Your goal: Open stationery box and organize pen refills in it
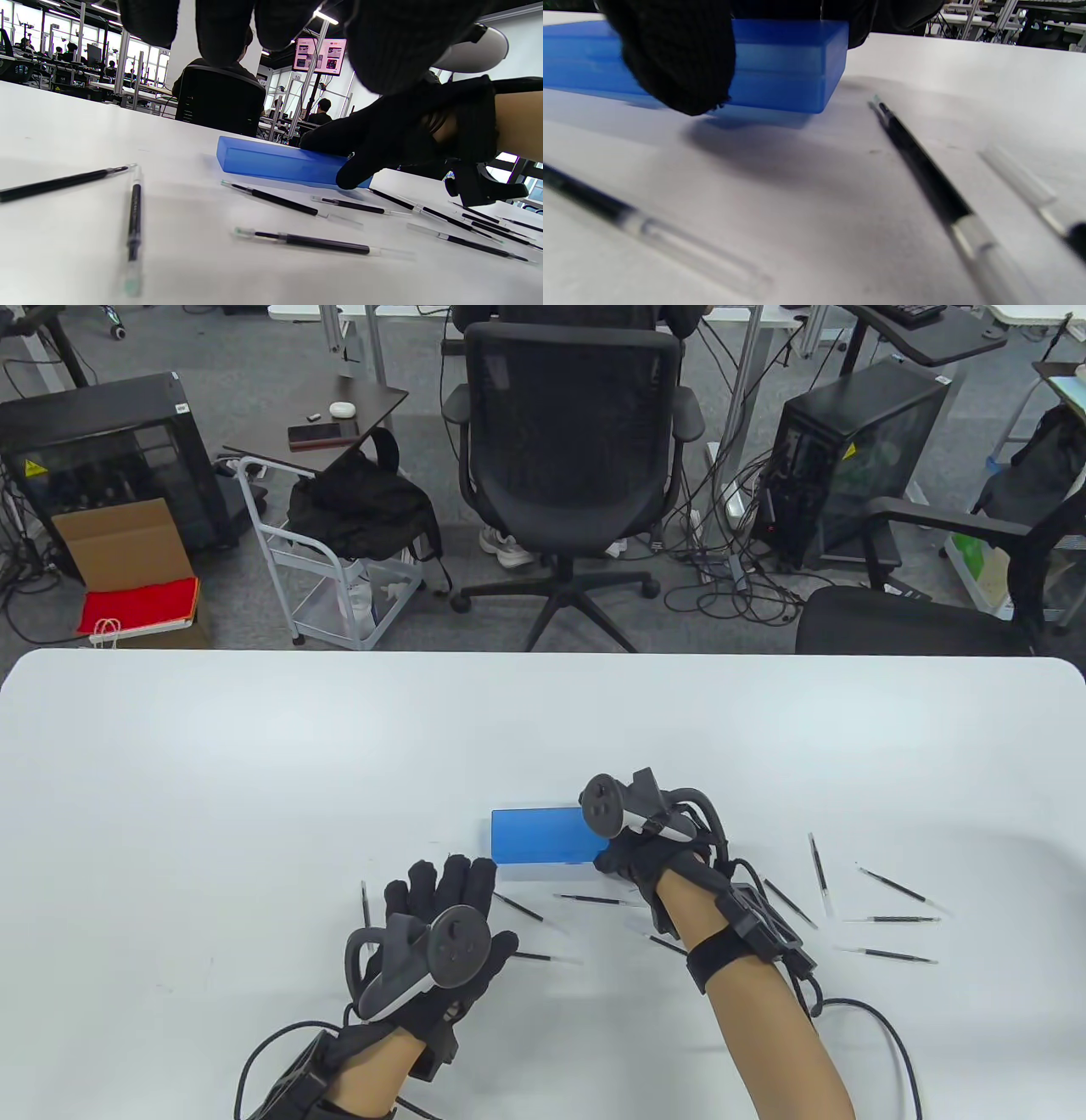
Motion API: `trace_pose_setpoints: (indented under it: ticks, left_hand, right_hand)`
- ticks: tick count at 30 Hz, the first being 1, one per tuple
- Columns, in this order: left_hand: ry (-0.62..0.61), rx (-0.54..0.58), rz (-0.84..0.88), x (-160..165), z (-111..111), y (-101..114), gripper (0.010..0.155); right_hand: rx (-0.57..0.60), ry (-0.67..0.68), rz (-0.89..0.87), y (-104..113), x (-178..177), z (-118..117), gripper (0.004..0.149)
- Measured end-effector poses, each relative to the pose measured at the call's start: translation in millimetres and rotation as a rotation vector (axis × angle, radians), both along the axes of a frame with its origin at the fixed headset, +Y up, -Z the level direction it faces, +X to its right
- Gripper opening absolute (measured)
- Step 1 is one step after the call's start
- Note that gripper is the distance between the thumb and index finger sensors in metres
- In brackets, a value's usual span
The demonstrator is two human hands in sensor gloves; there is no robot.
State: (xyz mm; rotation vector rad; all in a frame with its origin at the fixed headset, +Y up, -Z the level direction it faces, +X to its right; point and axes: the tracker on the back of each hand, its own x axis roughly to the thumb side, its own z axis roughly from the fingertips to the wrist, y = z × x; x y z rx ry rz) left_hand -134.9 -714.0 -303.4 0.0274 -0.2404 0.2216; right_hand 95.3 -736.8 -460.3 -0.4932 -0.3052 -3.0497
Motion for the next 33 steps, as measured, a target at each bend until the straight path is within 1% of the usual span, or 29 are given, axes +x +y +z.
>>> trace_pose_setpoints:
  ticks: [2, 5, 8, 9, 10, 11, 12, 14, 18, 20, 22, 24, 27, 30, 33]
  left_hand:
    - [0.000, 0.000, 0.008, -1, 0, 0, 0.083]
    - [0.003, 0.010, 0.029, -2, -1, 0, 0.083]
    - [0.002, 0.034, 0.052, -4, 0, 1, 0.086]
    - [0.000, 0.044, 0.063, -4, 1, 1, 0.089]
    - [-0.005, 0.069, 0.083, -4, 2, 2, 0.091]
    - [-0.014, 0.091, 0.094, -4, 3, 4, 0.092]
    - [-0.018, 0.098, 0.097, -4, 4, 4, 0.092]
    - [-0.038, 0.122, 0.094, -1, 7, 7, 0.092]
    - [-0.094, 0.152, 0.063, 8, 14, 9, 0.090]
    - [-0.168, 0.157, 0.049, 16, 18, 9, 0.087]
    - [-0.257, 0.199, 0.034, 27, 24, 8, 0.082]
    - [-0.343, 0.216, 0.004, 37, 30, 8, 0.075]
    - [-0.462, 0.216, -0.038, 54, 40, 4, 0.073]
    - [-0.523, 0.145, -0.105, 67, 46, -2, 0.078]
    - [-0.555, 0.064, -0.204, 78, 49, -12, 0.085]
  right_hand:
    - [0.040, 0.026, -0.019, 7, 3, 5, 0.088]
    - [0.096, 0.082, -0.081, 24, 9, 24, 0.089]
    - [0.124, 0.151, -0.108, 41, 20, 55, 0.089]
    - [0.130, 0.166, -0.105, 44, 22, 62, 0.089]
    - [0.126, 0.188, -0.095, 47, 26, 74, 0.089]
    - [0.104, 0.203, -0.091, 49, 31, 88, 0.089]
    - [0.097, 0.210, -0.092, 49, 33, 94, 0.089]
    - [0.080, 0.238, -0.091, 48, 44, 120, 0.088]
    - [0.076, 0.268, -0.076, 38, 60, 158, 0.089]
    - [0.058, 0.282, -0.084, 30, 66, 174, 0.089]
    - [0.033, 0.303, -0.091, 22, 69, 190, 0.088]
    - [0.034, 0.324, -0.094, 16, 68, 200, 0.089]
    - [0.061, 0.361, -0.053, 8, 64, 212, 0.088]
    - [0.080, 0.370, 0.002, 2, 60, 215, 0.088]
    - [0.094, 0.372, 0.038, -2, 59, 215, 0.088]
